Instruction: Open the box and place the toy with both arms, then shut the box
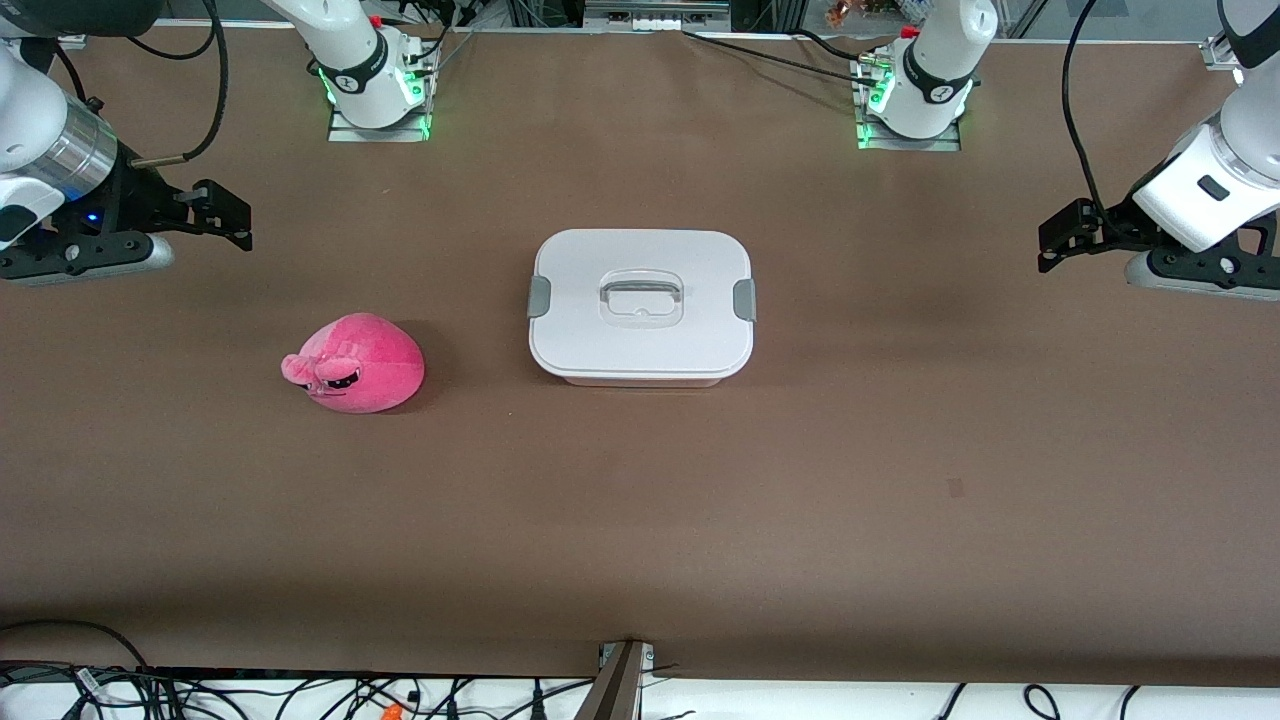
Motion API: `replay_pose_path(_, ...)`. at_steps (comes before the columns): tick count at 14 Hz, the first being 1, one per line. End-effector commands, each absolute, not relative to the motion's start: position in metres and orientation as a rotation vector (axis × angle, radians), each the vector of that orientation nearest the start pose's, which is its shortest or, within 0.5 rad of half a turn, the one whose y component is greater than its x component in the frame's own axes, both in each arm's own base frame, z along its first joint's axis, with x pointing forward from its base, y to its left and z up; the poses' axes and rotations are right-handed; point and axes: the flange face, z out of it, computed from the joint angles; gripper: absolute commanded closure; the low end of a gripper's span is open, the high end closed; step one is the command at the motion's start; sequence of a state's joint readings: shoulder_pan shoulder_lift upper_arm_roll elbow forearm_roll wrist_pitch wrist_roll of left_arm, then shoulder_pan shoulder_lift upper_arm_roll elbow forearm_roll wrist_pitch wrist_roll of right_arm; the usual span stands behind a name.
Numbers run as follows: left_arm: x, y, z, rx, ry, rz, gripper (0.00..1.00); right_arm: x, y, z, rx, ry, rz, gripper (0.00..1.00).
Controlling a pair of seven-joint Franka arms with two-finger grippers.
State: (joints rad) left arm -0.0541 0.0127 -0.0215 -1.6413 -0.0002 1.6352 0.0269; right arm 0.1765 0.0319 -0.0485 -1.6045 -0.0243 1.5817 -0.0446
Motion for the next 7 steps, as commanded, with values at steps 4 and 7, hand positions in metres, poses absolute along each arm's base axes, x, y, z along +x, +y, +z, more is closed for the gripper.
replay_pose_path(4,0.5623,-0.0440,0.5941,-3.122,0.159,0.047,0.00,0.5522,0.0688,0.5951,-3.157,-0.276,0.071,0.00)
replay_pose_path(7,0.5614,-0.0438,0.5946,-3.120,0.162,0.052,0.00,0.5524,0.0680,0.5952,-3.157,-0.274,0.069,0.00)
